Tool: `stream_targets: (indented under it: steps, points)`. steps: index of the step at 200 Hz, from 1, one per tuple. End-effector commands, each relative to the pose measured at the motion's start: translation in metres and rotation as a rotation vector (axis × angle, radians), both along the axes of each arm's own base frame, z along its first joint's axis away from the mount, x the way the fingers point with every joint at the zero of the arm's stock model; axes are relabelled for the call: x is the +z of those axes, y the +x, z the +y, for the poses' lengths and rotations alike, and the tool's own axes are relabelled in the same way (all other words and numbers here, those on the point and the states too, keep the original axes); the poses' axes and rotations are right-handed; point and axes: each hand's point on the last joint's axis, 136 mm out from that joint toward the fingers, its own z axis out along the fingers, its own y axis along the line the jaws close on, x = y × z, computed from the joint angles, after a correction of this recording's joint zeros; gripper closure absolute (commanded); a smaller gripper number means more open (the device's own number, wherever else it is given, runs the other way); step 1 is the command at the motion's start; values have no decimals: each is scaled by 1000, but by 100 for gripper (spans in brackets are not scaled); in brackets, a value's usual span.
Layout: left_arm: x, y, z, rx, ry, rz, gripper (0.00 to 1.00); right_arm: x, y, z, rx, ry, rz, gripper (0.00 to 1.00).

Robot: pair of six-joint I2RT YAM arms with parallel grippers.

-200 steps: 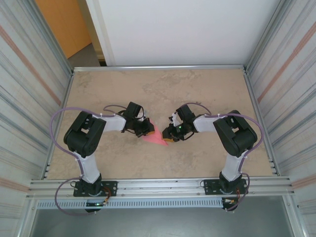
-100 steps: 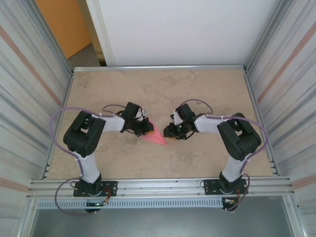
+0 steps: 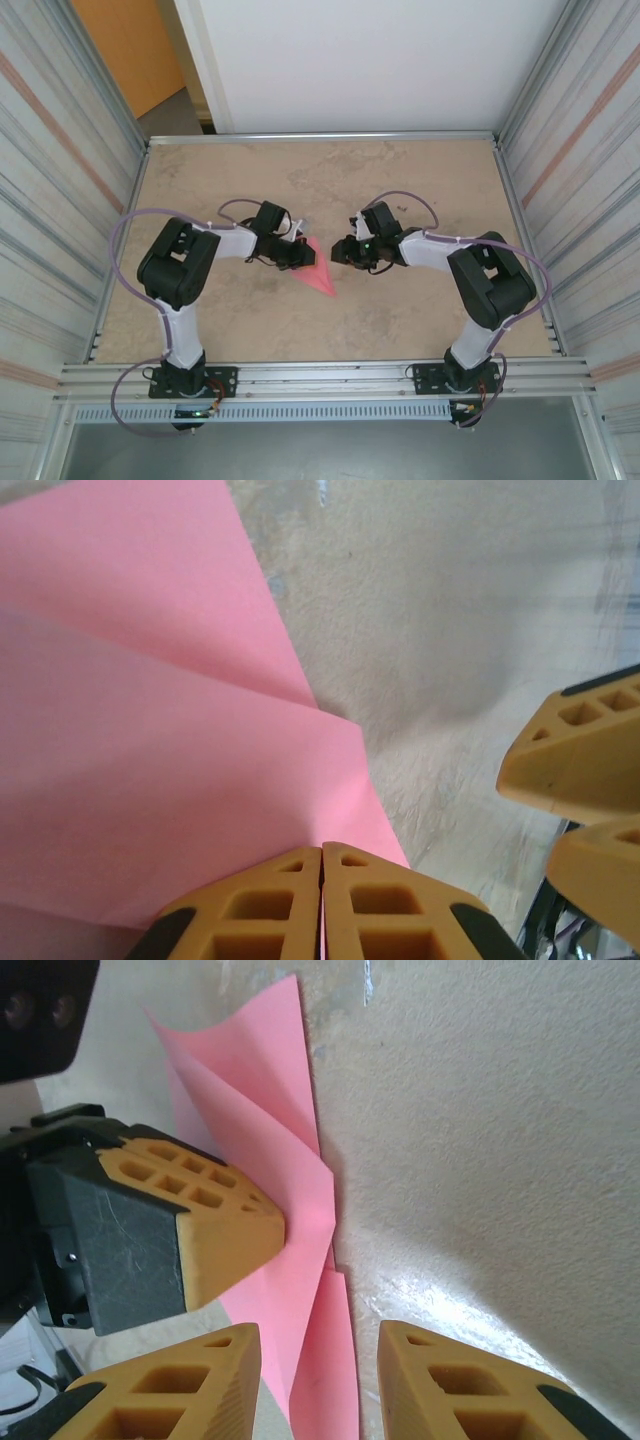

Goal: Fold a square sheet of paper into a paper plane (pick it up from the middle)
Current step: Fourth fold the wing at the center of the table.

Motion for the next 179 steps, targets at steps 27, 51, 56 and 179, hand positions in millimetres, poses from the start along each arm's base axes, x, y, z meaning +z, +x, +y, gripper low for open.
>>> stream_targets:
  steps: [27, 51, 56, 179]
  points:
    - [-10, -6, 1, -89, 17, 3, 90, -7, -13, 3, 13, 60, 92, 65]
    - [-12, -5, 0, -82, 18, 9, 90, -11, -19, 7, 46, 73, 125, 67]
    - [-13, -4, 0, -80, 21, 11, 90, -11, -19, 7, 51, 76, 127, 67]
    - [-14, 5, 3, -15, 53, 25, 90, -30, -54, 17, 192, 55, 173, 72]
